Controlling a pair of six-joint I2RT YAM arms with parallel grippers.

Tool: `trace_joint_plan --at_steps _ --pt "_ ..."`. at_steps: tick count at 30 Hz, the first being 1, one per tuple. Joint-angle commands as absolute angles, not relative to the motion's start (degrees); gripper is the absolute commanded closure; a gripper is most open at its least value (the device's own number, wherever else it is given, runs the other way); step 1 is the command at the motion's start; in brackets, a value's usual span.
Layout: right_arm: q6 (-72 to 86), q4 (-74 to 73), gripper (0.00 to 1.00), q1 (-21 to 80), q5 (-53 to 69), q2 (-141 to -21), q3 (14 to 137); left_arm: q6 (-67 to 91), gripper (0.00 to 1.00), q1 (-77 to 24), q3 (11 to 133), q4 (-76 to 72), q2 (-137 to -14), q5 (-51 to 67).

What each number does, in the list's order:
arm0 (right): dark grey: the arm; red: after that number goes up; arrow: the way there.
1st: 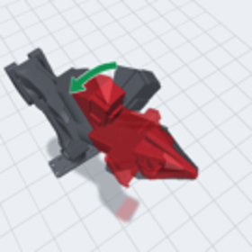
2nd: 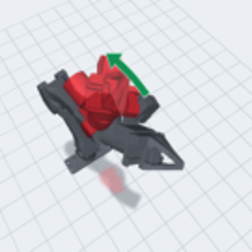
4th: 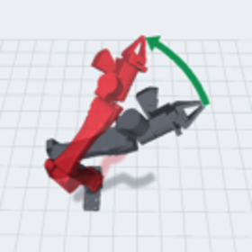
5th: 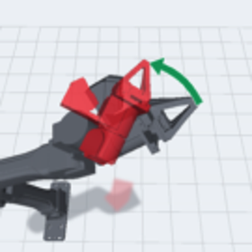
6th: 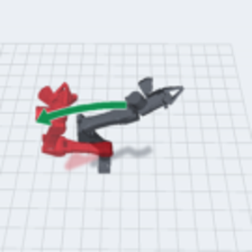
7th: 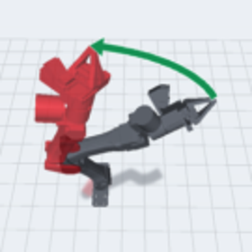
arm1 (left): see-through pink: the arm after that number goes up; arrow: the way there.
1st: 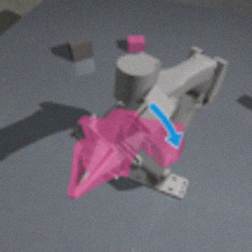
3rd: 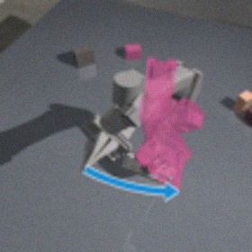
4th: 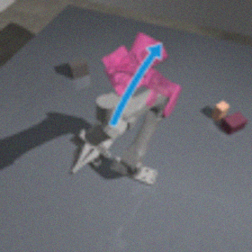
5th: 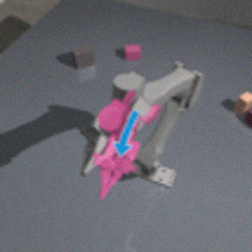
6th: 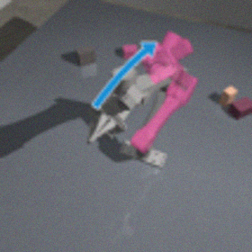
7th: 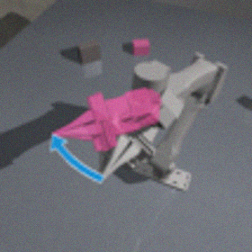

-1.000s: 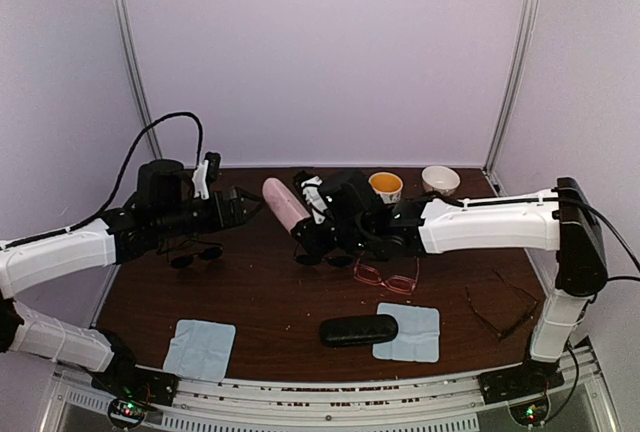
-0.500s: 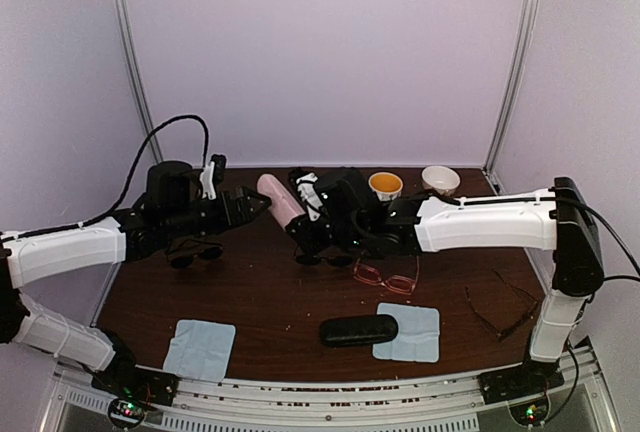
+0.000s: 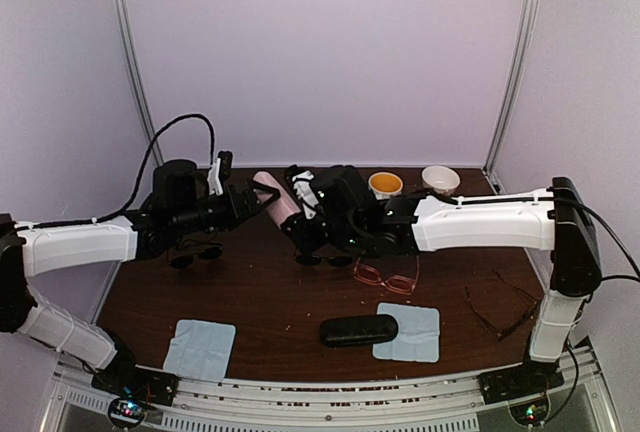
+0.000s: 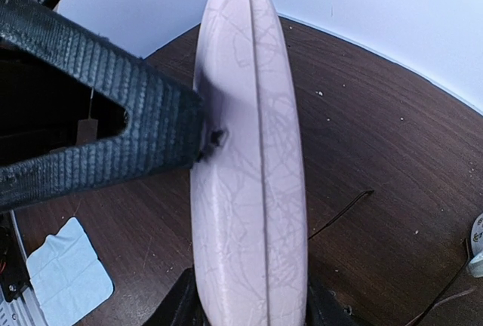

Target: Organize the sunglasses

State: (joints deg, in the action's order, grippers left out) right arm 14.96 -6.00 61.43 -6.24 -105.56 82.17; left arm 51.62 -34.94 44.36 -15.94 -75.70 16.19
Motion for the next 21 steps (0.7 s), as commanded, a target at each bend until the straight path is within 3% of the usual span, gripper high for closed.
trace_joint_plan --at_steps 1,7,14,21 --pt "14.7 -3.5 1.0 62.1 -6.7 -106.1 84.7 53.7 0.03 -35.2 45.7 -21.3 -77.1 17.9" --pt "13.9 -3.2 1.0 62.5 -6.8 -106.5 85.1 55.6 0.06 -35.2 45.7 -24.3 -78.5 19.4" --pt "13.0 -3.0 1.0 62.9 -8.1 -107.0 85.6 57.8 0.16 -35.2 45.8 -25.6 -79.7 19.9" --pt "12.2 -3.0 1.0 63.4 -9.3 -107.1 85.3 59.2 0.47 -35.2 44.9 -28.2 -80.3 20.1"
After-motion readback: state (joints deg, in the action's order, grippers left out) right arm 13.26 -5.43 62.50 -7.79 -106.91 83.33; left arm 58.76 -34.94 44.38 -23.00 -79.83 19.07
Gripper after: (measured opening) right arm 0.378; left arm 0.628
